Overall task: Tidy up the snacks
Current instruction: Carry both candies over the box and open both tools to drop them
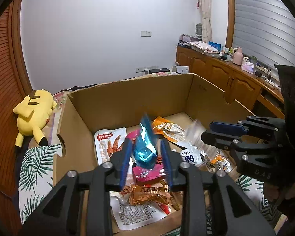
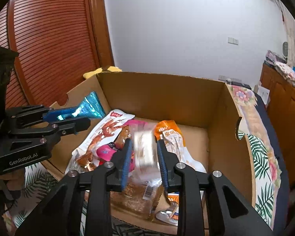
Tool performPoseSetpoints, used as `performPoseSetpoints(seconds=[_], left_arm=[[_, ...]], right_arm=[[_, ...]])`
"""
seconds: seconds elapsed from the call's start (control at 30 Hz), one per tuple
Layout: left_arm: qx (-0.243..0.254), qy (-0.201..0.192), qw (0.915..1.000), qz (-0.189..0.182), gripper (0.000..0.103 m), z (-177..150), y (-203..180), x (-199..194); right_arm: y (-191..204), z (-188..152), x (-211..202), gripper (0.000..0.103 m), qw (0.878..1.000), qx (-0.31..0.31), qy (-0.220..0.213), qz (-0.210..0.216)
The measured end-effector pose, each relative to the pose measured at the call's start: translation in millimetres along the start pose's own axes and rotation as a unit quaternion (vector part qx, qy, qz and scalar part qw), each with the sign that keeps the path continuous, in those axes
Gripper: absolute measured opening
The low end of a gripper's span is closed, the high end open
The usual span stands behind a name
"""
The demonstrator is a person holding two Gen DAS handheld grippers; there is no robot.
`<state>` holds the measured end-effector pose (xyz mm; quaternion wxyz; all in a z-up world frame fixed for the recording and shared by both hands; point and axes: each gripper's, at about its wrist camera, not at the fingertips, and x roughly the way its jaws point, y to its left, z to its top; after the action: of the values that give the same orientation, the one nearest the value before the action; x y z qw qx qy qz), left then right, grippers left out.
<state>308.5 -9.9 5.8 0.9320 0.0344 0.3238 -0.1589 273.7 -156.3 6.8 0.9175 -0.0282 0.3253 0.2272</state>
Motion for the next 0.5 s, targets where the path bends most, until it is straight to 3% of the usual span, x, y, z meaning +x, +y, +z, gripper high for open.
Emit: performPoseSetpoints(seconds=[0.03, 0.3, 0.5], left_arm=[[0.0, 0.0, 1.0, 0.001, 0.035, 0, -2, 0], [0.004, -0.005, 0.9999, 0.012, 0.036, -3, -8, -19], [0.008, -0.017, 0.9995, 0.025, 0.043, -8, -14, -42]], right_arm=[[0, 0, 0, 0.032, 1.0, -0.001, 0.0, -0.003], [5, -2, -12, 0.032, 1.0, 0.003, -0.004, -0.002], [13, -11, -37, 0.037, 1.0, 0.003, -0.016, -0.013]])
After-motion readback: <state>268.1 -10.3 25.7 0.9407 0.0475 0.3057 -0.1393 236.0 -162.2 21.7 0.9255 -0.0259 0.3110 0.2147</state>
